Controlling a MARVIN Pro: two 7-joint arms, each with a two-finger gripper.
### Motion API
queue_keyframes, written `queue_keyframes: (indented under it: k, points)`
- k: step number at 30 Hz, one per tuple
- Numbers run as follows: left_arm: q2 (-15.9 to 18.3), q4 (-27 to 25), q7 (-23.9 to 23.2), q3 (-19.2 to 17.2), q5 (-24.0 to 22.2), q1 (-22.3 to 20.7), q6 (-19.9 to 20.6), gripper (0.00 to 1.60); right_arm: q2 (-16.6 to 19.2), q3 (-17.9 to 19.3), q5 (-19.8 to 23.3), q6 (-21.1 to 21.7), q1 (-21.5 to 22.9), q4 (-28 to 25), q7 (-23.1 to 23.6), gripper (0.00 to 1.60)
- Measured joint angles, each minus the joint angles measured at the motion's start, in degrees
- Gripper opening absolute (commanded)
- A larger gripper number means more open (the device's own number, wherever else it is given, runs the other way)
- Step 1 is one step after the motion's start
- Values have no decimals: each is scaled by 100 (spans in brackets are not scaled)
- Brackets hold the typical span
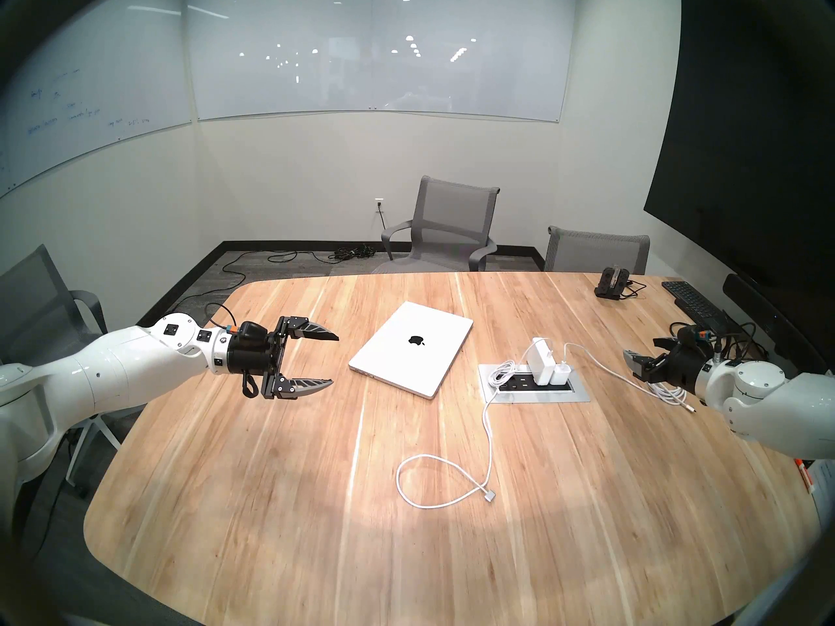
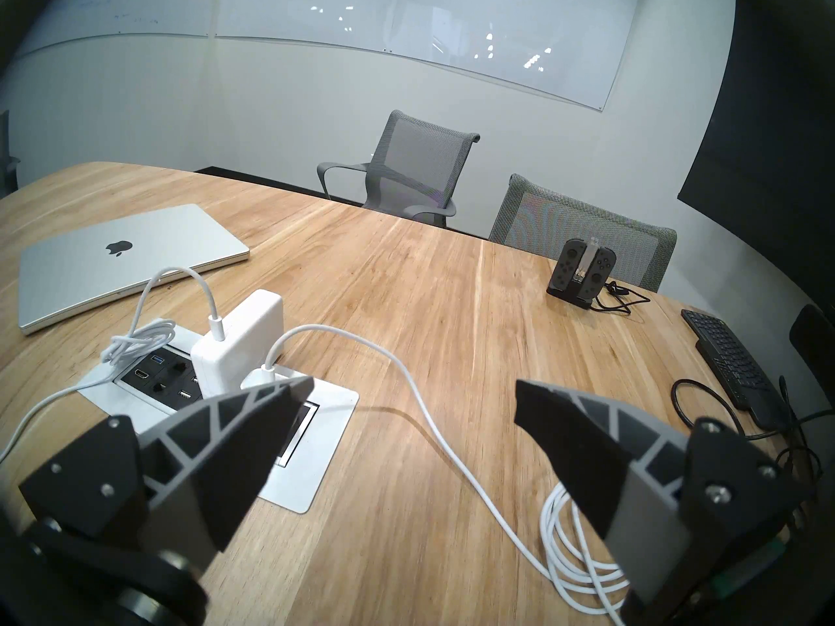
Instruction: Plug the charging cable into the port of a MacBook
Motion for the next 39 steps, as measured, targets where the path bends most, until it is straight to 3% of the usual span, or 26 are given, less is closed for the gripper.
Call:
queue_keyframes:
  k: [12, 23, 39]
  points:
    - [-543, 1071, 65, 164, 349, -423, -57, 160, -3, 1, 2, 0, -4, 1, 0, 160]
    - [-1187, 1369, -30, 163, 542, -687, 55, 160, -8, 1, 6, 0, -9, 2, -2, 160]
    - [-2021, 1895, 40, 135, 372, -886, -38, 160, -12, 2, 10, 0, -13, 3, -2, 160]
